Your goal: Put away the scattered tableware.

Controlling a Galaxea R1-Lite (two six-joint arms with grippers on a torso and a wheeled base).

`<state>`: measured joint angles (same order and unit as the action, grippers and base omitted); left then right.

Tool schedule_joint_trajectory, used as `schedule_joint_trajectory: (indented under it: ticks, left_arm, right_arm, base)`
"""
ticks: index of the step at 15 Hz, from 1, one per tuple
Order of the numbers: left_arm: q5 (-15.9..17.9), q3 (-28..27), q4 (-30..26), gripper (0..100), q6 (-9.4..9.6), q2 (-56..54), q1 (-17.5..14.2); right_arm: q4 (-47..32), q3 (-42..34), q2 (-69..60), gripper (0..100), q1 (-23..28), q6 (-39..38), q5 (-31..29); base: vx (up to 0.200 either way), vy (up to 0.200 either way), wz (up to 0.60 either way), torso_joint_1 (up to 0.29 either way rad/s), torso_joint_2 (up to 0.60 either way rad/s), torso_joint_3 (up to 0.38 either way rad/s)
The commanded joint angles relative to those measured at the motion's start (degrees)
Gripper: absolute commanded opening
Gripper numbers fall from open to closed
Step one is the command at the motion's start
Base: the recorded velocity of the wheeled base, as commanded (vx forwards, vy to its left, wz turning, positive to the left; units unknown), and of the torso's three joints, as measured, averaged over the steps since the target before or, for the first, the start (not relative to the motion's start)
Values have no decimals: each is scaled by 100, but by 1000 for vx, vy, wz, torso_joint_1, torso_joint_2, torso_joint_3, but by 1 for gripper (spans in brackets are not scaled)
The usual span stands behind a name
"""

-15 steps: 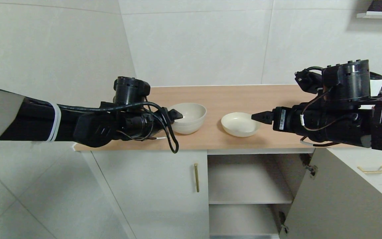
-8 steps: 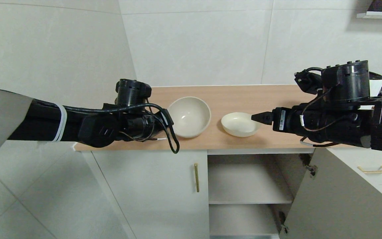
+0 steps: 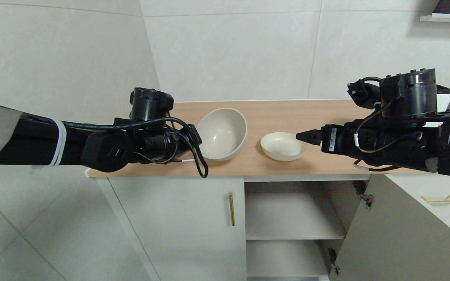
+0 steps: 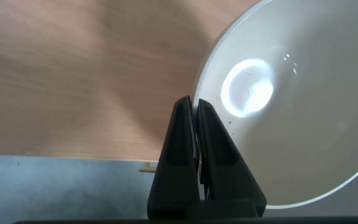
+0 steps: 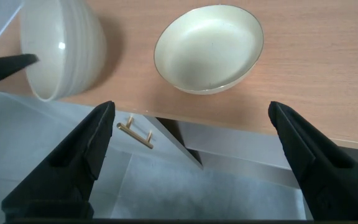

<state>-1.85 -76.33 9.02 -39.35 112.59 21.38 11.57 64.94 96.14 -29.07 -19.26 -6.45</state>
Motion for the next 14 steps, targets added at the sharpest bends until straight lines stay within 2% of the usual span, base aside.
schedule_joint_trajectory:
  ticks: [1,3,4,6,7,9,14]
  left_arm:
    - [18,92,3,0,6,-247,-2]
    - [53,294,12,0,33,-554,6]
    - [203,425,12,0,59,-739,6]
    - [502,610,21,0,68,-1020,6]
    - [625,654,12,0,68,-1152,6]
    - [634,698,12,0,68,-1205,6]
    - [634,698,12,0,68,-1196,6]
  right_arm:
    - [-41,212,248,100,16,1,-6]
    - [-542,1021,845,100,156,10,-93]
    - [-946,1522,1127,100,183,1,-190]
    - [-1306,1812,1540,100,280,-69,-498]
    - [-1201,1873,1830,100,350,-227,-630]
    - [-937,2049,2102,100,482,-227,-656]
    - [-884,2278,2480,100,534,-262,-770]
  base:
    - [0,0,0,0,0,0]
    - [0,0,0,0,0,0]
    - [0,0,0,0,0,0]
    - [0,0,0,0,0,0]
    - [0,0,0,0,0,0]
    - [0,0,0,0,0,0]
    - [0,0,0,0,0,0]
